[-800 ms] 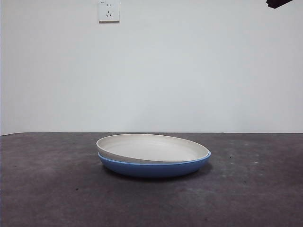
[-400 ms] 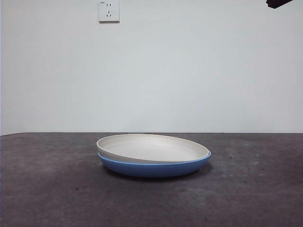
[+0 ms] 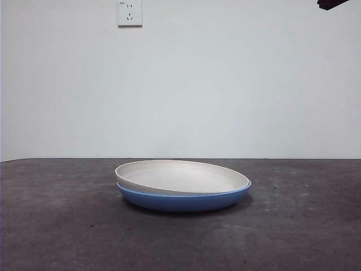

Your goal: Pick up the white plate, put it on the blue plate, put it on desk

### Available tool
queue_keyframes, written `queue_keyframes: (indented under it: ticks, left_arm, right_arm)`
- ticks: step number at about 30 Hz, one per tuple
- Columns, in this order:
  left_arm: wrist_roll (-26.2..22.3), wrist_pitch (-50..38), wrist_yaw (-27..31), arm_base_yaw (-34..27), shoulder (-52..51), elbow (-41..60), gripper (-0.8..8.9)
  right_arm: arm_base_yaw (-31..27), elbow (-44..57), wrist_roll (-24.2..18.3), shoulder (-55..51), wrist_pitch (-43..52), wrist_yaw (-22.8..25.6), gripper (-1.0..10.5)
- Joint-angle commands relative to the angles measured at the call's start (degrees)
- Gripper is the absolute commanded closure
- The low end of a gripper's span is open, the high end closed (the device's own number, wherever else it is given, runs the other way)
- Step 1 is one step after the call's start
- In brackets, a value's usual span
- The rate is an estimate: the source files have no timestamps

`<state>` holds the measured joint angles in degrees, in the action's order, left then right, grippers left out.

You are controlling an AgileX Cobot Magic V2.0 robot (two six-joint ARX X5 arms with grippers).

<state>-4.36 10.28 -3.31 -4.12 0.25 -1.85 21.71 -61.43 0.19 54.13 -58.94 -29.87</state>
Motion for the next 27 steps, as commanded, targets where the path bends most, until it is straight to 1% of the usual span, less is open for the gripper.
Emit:
queue_keyframes:
  ticks: [1, 9, 10, 12, 15, 16, 20, 25, 27]
  left_arm:
    - [0.57, 0.39, -0.09, -0.15, -0.09, 1.18, 7.95]
    - [0.57, 0.39, -0.09, -0.15, -0.07, 1.18, 7.95]
    - [0.57, 0.39, -0.09, -0.15, -0.07, 1.18, 7.95]
    - [0.57, 0.39, -0.09, -0.15, -0.07, 1.18, 7.95]
    - [0.57, 0.39, -0.09, -0.15, -0.09, 1.18, 7.95]
    - [0.57, 0.39, -0.09, -0.15, -0.07, 1.18, 7.95]
    - [0.57, 0.42, -0.09, -0.15, -0.07, 1.18, 7.95]
    - [0.57, 0.42, -0.09, -0.15, -0.07, 1.18, 7.95]
    - [0.57, 0.42, -0.09, -0.15, -0.09, 1.18, 7.95]
  right_arm:
    - [0.28, -1.16, -0.68, 0.44, 0.46, -0.15, 9.4]
    - [0.28, -1.16, -0.76, 0.42, 0.35, -0.20, 9.4]
    - [0.00, -1.16, -2.25, 0.07, 0.79, 0.26, 9.4]
    - [-1.31, -1.16, -3.41, -1.07, 2.40, 1.09, 9.4]
    - [-4.20, -0.68, -4.72, -3.80, 7.98, 1.33, 9.4]
    - [-5.64, 0.15, -4.50, -5.66, 11.30, 1.33, 9.4]
    - [-11.63, 4.61, -3.85, -12.83, 19.76, 1.42, 9.4]
    - [-19.50, 15.52, -5.49, -23.28, 31.58, 1.60, 9.4]
    - [-21.44, 20.33, -5.38, -26.84, 36.65, 1.60, 9.4]
